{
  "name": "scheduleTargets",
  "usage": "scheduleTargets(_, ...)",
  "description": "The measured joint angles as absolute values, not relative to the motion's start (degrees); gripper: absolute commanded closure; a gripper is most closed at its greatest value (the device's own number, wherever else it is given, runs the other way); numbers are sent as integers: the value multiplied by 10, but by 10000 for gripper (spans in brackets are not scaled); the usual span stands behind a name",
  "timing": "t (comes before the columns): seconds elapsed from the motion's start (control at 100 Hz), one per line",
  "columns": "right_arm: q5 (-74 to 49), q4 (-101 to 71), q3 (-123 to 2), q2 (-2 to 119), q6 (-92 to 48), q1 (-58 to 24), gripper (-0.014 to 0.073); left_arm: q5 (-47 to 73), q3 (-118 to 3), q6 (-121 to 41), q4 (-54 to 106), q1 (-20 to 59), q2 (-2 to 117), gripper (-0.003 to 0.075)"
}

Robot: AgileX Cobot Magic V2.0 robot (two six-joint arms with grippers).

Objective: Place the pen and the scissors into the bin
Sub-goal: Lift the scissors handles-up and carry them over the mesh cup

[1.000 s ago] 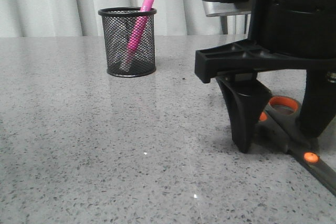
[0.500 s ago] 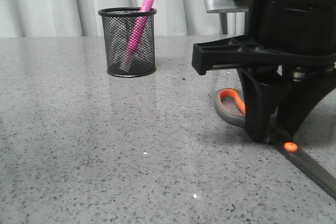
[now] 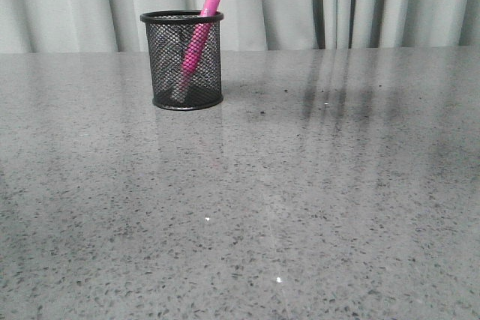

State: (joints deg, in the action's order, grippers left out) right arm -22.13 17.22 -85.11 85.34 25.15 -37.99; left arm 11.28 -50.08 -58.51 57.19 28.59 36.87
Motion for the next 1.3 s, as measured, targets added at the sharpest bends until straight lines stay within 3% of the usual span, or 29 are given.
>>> scheduleTargets(0.16, -47, 242, -851, 905, 250, -380, 668, 113, -501, -585, 572, 286, 369, 416)
scheduleTargets(0.39, 72, 269, -851, 1007, 250, -361, 668, 116, -501, -585, 572, 286, 369, 416)
scheduleTargets(1.05, 89, 225, -821, 1089, 249, -351, 660, 154, -488, -585, 572, 286, 369, 416)
scheduleTargets(1.14, 84, 212, -819, 1090, 249, -352, 587, 154, -488, -585, 572, 286, 369, 416)
scheduleTargets(1.3, 84, 197, -819, 1090, 249, -352, 284, 154, -488, -585, 572, 286, 369, 416)
